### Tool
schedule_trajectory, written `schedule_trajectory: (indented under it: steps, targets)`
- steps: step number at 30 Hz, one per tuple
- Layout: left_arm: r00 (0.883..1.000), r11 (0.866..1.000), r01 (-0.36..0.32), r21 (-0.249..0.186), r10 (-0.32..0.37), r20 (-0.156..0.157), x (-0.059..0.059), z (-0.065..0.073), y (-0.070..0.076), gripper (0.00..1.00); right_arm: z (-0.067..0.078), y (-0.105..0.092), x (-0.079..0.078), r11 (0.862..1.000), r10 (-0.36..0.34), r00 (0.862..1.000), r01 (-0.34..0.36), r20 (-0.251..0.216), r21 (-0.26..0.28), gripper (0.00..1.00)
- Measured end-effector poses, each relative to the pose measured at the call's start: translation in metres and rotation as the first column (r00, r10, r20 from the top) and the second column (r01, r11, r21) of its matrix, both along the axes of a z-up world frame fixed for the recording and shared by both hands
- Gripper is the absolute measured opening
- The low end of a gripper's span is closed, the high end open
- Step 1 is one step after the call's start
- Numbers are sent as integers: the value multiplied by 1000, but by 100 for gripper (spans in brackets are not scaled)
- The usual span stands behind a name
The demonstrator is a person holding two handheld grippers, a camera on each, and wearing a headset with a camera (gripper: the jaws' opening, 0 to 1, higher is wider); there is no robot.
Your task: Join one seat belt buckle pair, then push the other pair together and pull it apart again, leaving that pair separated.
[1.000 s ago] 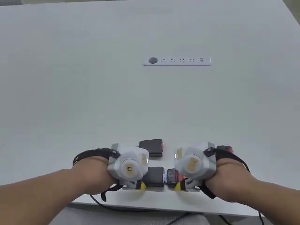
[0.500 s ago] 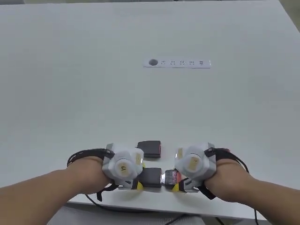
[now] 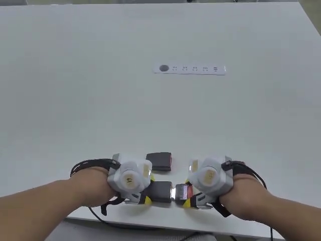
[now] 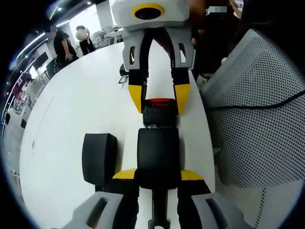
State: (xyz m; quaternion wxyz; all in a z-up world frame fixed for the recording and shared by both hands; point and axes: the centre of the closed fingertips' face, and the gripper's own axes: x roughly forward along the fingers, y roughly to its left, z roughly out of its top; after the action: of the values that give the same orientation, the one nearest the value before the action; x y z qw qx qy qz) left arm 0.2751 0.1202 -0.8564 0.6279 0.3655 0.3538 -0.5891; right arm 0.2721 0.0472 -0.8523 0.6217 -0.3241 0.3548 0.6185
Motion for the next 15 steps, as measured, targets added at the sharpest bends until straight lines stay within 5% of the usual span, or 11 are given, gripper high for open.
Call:
schedule_trajectory:
  steps: [12, 15]
  targets:
    - [1000, 1000, -12, -9, 12, 12, -1, 1, -1, 32, 3, 1, -1, 999, -24, 1000, 24, -19, 41, 32]
    - [999, 999, -45, -4, 44, -16, -1, 0, 0, 33, 3, 1, 0, 998, -25, 999, 27, -24, 57, 33]
